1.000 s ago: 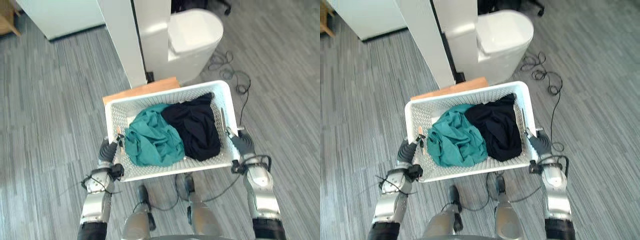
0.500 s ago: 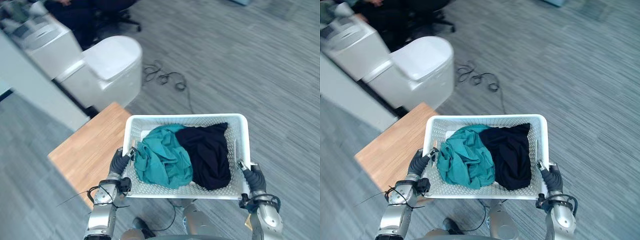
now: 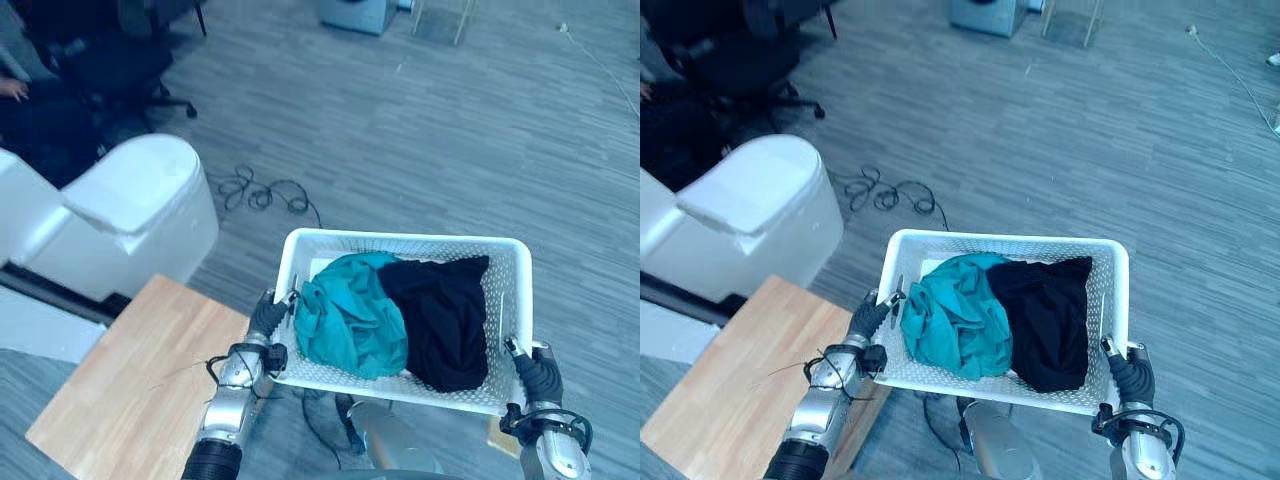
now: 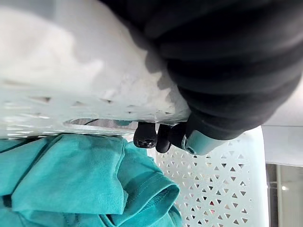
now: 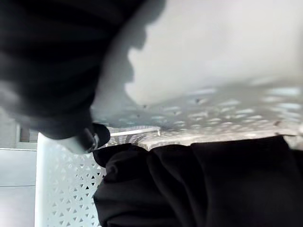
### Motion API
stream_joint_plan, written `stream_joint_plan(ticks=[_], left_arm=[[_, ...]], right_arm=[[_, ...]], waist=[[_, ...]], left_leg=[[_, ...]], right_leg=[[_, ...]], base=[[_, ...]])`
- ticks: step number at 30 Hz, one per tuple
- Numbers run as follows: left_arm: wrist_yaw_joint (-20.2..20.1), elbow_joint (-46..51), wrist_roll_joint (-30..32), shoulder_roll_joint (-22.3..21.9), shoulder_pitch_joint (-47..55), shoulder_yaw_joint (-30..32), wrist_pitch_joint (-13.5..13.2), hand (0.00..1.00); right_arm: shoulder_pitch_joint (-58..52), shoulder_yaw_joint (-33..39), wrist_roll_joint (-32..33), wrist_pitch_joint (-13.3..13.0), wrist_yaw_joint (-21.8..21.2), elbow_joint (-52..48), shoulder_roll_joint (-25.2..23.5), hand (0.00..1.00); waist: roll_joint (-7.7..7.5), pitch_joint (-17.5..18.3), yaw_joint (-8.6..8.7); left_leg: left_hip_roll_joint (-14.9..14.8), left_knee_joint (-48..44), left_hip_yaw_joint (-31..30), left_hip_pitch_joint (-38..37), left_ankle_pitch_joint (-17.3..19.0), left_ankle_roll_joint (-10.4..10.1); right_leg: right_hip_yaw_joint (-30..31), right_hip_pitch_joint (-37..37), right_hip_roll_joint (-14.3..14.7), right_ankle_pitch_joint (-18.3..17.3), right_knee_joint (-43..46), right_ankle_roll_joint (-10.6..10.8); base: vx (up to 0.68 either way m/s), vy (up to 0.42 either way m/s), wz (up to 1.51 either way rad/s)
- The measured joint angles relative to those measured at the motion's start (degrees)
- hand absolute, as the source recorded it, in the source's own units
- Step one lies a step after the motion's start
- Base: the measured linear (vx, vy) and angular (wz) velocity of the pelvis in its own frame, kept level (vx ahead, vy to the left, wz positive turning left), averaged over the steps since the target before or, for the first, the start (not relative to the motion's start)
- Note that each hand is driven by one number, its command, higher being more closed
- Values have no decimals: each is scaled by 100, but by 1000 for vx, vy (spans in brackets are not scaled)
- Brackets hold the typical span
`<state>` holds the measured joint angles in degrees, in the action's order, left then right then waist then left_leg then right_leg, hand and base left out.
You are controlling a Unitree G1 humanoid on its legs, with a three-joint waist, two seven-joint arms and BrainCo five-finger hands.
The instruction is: Pick up the laundry basket with both hands and put the clothes into the washing machine.
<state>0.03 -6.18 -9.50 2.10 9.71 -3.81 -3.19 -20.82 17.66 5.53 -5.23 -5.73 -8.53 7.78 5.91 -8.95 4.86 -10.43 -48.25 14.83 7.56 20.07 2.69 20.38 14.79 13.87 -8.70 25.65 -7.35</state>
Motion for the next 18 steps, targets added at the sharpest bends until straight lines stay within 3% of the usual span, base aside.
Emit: stream_joint_plan(ticks=[2,4,5,6,7,10,11,12,13,14,15,16,18], left_arm=[[2,14,-129,-19,165,74,-64,100],[15,21,-204,-28,253,220,-113,100],[48,101,-213,-86,296,263,-111,100],[99,197,-206,-92,336,365,-107,100],[129,199,-201,-93,341,407,-103,100],[142,392,-200,-47,382,470,-102,100],[137,396,-168,23,266,451,-73,100],[148,396,-166,76,243,459,-23,100],[151,395,-167,139,218,449,39,100],[150,396,-164,177,245,443,90,100],[152,396,-153,187,308,444,100,100],[152,416,-128,237,285,448,100,100],[162,513,-131,333,221,454,99,100]], right_arm=[[157,-213,-6,73,2,34,183,100],[300,-360,-6,81,-1,64,280,100],[416,-421,-7,81,2,156,314,100],[613,-550,-9,86,12,295,345,100],[658,-619,-19,98,50,303,358,100],[695,-735,-38,55,100,279,337,100],[675,-644,-38,44,101,280,237,100],[682,-642,-44,57,99,285,159,100],[665,-642,-54,90,71,320,154,100],[638,-646,-56,138,45,380,121,100],[635,-661,-61,143,15,466,65,100],[669,-660,-63,134,-31,504,6,100],[704,-651,-62,119,-43,504,-90,100]], waist=[[-37,-32,-132],[-100,-73,-228],[-75,-91,-273],[-90,-130,-302],[-87,-125,-320],[-101,-81,-231],[-258,-123,-170],[-320,-172,-150],[-330,-198,-125],[-327,-219,-114],[-318,-226,-128],[-263,-229,-126],[-249,-231,-116]], left_leg=[[476,659,-62,539,42,67],[762,1749,-587,1001,-175,-297],[777,2601,-1035,1134,-470,-723],[677,2927,-1174,1202,-659,-938],[618,2894,-1113,1180,-754,-951],[650,2668,-682,1006,-1135,-229],[810,2696,-506,874,-1010,-5],[848,2710,-353,745,-959,79],[879,2757,-303,564,-939,123],[922,2883,-259,290,-933,133],[963,3117,-101,-79,-932,130],[989,3396,-20,-380,-928,122],[1032,3741,-20,-576,-906,86]], right_leg=[[259,-255,-128,71,-366,-125],[484,-406,-223,130,-681,-229],[680,-539,-216,137,-964,-242],[866,-644,-201,137,-1055,-239],[960,-673,-200,127,-1029,-223],[1281,-744,-314,-358,-605,407],[1093,-542,-413,-554,-6,1087],[873,-303,-454,-613,574,1750],[603,-64,-493,-545,1140,2234],[297,85,-579,-543,1574,2217],[-109,266,-816,-665,1943,1945],[-494,558,-1024,-764,1873,1754],[-609,894,-1059,-770,1328,1689]], base=[[113,128,-118],[148,130,-122],[224,188,-140],[246,200,-149],[251,211,-150],[356,270,-91],[343,231,-46],[421,234,-41],[295,130,-38],[388,168,-46],[445,210,-60],[435,199,-60],[307,91,-36]])
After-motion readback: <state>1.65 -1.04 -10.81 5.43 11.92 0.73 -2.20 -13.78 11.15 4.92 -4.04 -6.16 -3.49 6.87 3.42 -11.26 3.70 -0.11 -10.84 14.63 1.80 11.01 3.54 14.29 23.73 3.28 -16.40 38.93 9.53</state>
